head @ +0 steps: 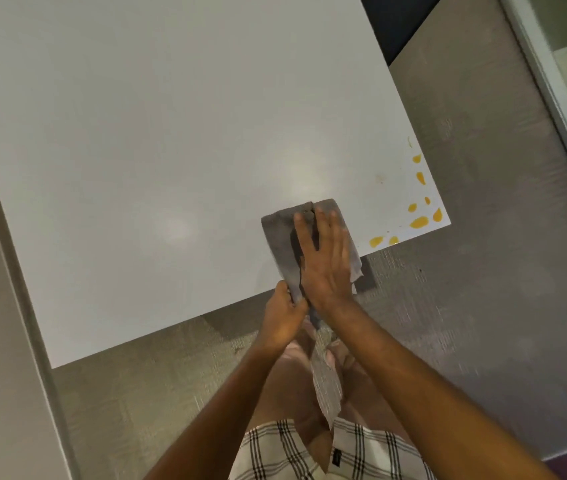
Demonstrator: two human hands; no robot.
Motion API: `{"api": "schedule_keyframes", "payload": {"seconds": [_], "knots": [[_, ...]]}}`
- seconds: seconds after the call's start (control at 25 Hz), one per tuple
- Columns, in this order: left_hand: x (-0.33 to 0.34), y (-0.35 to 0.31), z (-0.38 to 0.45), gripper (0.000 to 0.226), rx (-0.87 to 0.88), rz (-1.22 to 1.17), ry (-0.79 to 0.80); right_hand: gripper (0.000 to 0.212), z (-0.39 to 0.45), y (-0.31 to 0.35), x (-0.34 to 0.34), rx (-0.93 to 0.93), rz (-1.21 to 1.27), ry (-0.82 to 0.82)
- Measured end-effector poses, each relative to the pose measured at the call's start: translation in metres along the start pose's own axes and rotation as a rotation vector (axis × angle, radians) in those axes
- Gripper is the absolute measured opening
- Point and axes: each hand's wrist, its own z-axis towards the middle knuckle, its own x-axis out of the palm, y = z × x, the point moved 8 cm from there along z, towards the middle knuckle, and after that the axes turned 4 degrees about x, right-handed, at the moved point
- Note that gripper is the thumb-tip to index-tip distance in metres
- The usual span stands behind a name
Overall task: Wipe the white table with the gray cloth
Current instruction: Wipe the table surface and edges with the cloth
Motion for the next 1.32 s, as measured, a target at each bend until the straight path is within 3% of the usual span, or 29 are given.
{"api": "schedule_keyframes", "payload": {"seconds": [0.12,0.28,0.36,0.44,0.56,0.68,0.8,1.16,1.32], "knots": [[-0.009,0.001,0.003,0.028,0.042,0.135,0.044,0.071,0.002,-0.004,0.022,-0.084,-0.035,0.089],[-0.034,-0.007,0.014,0.025,0.001,0.563,0.086,0.073,0.009,-0.009,0.047,-0.019,-0.122,0.195],[-0.059,-0.021,0.017,0.023,0.034,0.641,-0.060,0.083,0.014,-0.008,0.054,0.031,-0.118,0.175],[-0.090,-0.048,0.018,0.016,0.213,0.703,-0.341,0.085,0.017,-0.008,0.061,0.050,-0.132,0.135],[-0.110,-0.080,0.030,0.039,0.489,0.733,-0.567,0.075,0.014,-0.010,0.069,-0.034,-0.136,0.064],[-0.089,-0.086,0.065,0.061,0.544,0.851,-0.442,0.068,0.007,-0.022,0.064,-0.097,-0.108,-0.019],[-0.059,-0.077,0.088,0.065,0.575,0.923,-0.303,0.063,0.002,-0.046,0.053,-0.108,-0.074,-0.090],[-0.050,-0.065,0.104,0.068,0.630,1.045,-0.456,0.069,0.044,-0.105,0.027,-0.030,-0.210,-0.012],[-0.051,-0.064,0.102,0.065,0.656,1.042,-0.481,0.082,0.074,-0.091,0.025,0.175,-0.181,0.021]]}}
